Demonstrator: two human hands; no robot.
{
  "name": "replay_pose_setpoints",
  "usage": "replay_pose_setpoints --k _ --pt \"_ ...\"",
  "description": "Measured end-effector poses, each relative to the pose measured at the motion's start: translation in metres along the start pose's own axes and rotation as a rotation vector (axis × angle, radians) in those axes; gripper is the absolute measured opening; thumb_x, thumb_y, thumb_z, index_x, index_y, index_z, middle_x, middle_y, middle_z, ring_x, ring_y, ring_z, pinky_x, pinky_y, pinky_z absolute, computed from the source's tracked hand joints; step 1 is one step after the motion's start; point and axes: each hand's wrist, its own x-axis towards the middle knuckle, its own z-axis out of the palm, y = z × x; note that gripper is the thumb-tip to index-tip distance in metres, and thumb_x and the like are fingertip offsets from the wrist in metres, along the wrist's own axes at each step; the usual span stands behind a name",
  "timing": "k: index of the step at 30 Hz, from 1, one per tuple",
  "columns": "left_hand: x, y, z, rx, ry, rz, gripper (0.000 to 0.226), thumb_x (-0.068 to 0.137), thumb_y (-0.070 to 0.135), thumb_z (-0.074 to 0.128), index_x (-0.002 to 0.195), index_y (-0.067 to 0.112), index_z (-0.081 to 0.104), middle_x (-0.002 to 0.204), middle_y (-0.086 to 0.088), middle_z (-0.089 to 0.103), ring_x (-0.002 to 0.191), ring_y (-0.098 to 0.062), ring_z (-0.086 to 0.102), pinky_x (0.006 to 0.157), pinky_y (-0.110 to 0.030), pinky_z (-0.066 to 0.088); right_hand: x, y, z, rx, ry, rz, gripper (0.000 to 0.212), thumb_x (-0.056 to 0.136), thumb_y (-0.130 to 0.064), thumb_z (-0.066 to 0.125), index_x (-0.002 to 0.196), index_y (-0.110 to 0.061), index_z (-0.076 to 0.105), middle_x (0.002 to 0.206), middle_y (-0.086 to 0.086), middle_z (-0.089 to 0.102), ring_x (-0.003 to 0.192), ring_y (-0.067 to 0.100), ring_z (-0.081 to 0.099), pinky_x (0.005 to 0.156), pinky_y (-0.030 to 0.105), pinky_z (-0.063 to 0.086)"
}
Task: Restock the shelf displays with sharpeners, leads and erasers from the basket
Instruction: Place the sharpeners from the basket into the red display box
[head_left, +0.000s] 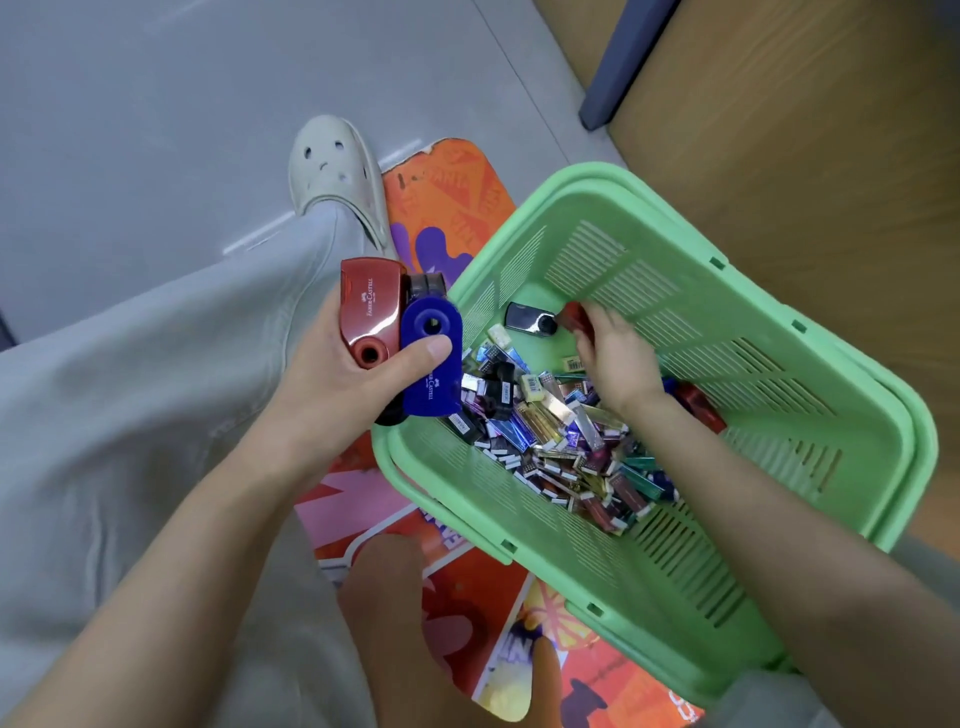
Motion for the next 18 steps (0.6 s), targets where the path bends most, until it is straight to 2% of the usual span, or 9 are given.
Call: replay_pose_setpoints --k 3,5,7,8,10,12,14,16,18 --pt "0.005 -0.004 -0.003 -0.013 0.018 -0.01 0.048 0.064 0.029 0.085 0.101 0.034 0.056 0.086 0.017 0.071 0.08 -0.005 0.069 0.062 -0.02 0.053 0.028 -0.013 0.008 -0.107 0.015 -0.013 0.046 0.1 -0.018 0.043 0.145 -0.012 0.035 0.126 0.018 0.056 0.111 0.034 0.055 0.085 0.043 0.05" --pt "0.008 -0.007 -0.007 -0.027 0.046 -0.012 0.047 0.06 0.036 0.081 0.101 0.035 0.057 0.089 0.015 0.071 0.082 -0.006 0.069 0.064 -0.021 0.054 0.036 -0.019 0.023 -0.164 -0.072 -0.065 0.05 0.101 -0.021 0.041 0.149 -0.015 0.027 0.143 0.017 0.043 0.127 0.034 0.044 0.096 0.045 0.048" --pt "0.01 -0.008 -0.009 -0.037 0.059 -0.002 0.047 0.057 0.041 0.076 0.1 0.034 0.058 0.088 0.014 0.07 0.082 -0.005 0.068 0.065 -0.02 0.053 0.037 -0.023 0.037 -0.189 -0.196 -0.091 0.053 0.103 -0.028 0.036 0.151 -0.017 0.018 0.157 0.013 0.021 0.142 0.032 0.025 0.116 0.042 0.027" --pt "0.012 -0.008 -0.01 -0.043 0.065 0.004 0.046 0.057 0.041 0.075 0.099 0.035 0.058 0.087 0.015 0.07 0.081 -0.004 0.068 0.064 -0.019 0.052 0.037 -0.024 0.042 -0.209 -0.231 -0.103 0.055 0.103 -0.03 0.035 0.152 -0.017 0.015 0.158 0.012 0.015 0.144 0.031 0.02 0.118 0.038 0.016" --pt "0.014 -0.008 -0.01 -0.056 0.079 0.006 0.044 0.055 0.041 0.074 0.096 0.037 0.059 0.084 0.017 0.07 0.077 -0.001 0.067 0.061 -0.017 0.052 0.039 -0.024 0.046 -0.288 -0.216 -0.137 0.056 0.102 -0.034 0.035 0.152 -0.016 0.016 0.158 0.011 0.018 0.144 0.029 0.022 0.117 0.037 0.014" --pt "0.015 -0.008 -0.01 -0.07 0.086 0.006 0.045 0.055 0.041 0.074 0.096 0.036 0.058 0.083 0.017 0.07 0.076 -0.001 0.067 0.06 -0.017 0.052 0.038 -0.023 0.046 -0.32 -0.135 -0.232 0.053 0.1 -0.032 0.045 0.147 -0.014 0.032 0.149 0.011 0.039 0.131 0.032 0.043 0.107 0.041 0.032" --pt "0.017 -0.009 -0.011 -0.065 0.082 0.009 0.045 0.056 0.037 0.077 0.097 0.034 0.058 0.083 0.017 0.07 0.076 -0.001 0.067 0.061 -0.017 0.052 0.035 -0.019 0.048 -0.21 0.057 -0.312 0.042 0.089 -0.023 0.064 0.127 -0.007 0.058 0.114 0.017 0.067 0.095 0.034 0.064 0.081 0.039 0.049" --pt "0.018 -0.008 -0.011 -0.063 0.075 0.003 0.043 0.06 0.029 0.079 0.097 0.032 0.057 0.083 0.016 0.07 0.077 -0.002 0.067 0.062 -0.016 0.052 0.033 -0.015 0.047 -0.086 0.262 -0.206 0.032 0.076 -0.016 0.077 0.104 -0.003 0.067 0.08 0.017 0.071 0.07 0.031 0.067 0.064 0.034 0.052" --pt "0.019 -0.009 -0.012 -0.059 0.084 0.007 0.044 0.059 0.033 0.079 0.097 0.033 0.058 0.085 0.015 0.071 0.08 -0.005 0.068 0.064 -0.018 0.052 0.037 -0.014 0.044 -0.029 0.342 -0.091 0.029 0.074 -0.012 0.079 0.098 -0.002 0.065 0.08 0.016 0.071 0.069 0.03 0.068 0.061 0.034 0.053"
